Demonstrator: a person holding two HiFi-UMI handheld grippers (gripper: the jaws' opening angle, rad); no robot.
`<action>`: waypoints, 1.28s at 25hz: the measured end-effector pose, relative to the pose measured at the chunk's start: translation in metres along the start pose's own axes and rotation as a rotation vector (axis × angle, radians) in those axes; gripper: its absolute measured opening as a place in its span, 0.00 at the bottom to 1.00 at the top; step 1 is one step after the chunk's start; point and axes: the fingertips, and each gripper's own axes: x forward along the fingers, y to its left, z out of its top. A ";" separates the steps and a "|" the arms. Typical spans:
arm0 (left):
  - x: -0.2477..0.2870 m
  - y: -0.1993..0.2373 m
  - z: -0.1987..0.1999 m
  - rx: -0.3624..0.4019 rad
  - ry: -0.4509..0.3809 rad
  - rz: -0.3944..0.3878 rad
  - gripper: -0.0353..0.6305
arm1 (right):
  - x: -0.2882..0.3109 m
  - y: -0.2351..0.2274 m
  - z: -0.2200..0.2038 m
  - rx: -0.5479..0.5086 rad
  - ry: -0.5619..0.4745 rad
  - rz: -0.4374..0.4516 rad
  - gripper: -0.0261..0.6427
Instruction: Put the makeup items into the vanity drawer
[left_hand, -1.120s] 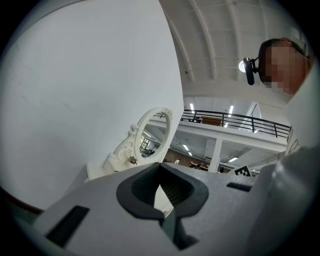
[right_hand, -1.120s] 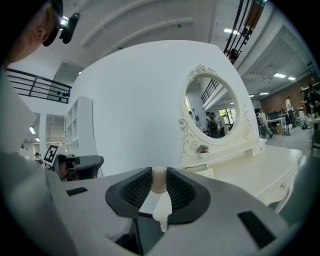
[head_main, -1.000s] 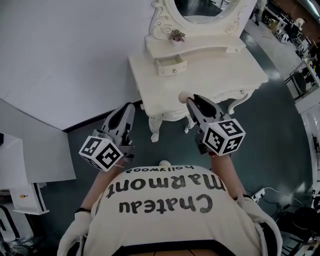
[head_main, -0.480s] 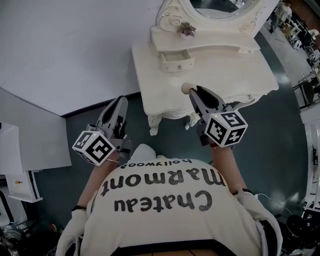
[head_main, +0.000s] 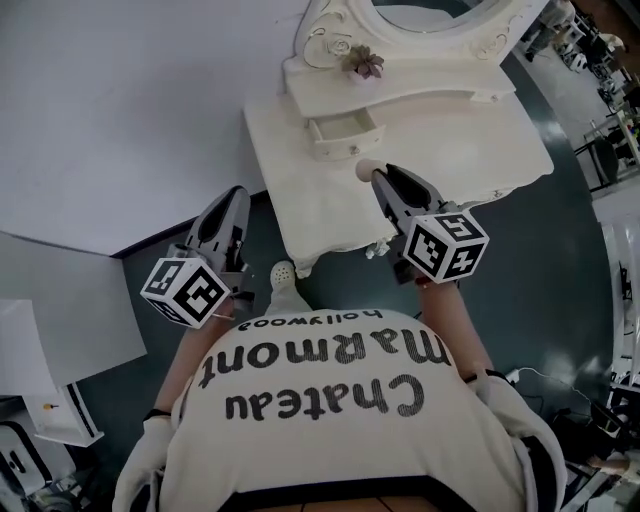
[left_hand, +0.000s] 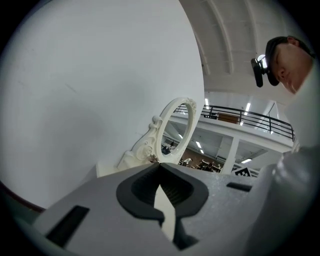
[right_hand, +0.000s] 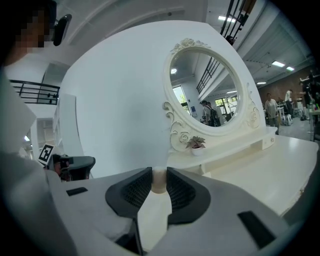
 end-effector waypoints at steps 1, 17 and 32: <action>0.008 0.006 0.005 0.016 0.012 -0.007 0.07 | 0.008 -0.004 0.003 0.002 0.004 -0.013 0.20; 0.087 0.095 0.041 0.020 0.097 -0.099 0.07 | 0.116 -0.054 0.005 0.012 0.103 -0.159 0.20; 0.127 0.147 0.032 -0.013 0.187 -0.180 0.07 | 0.174 -0.092 -0.024 -0.110 0.321 -0.249 0.20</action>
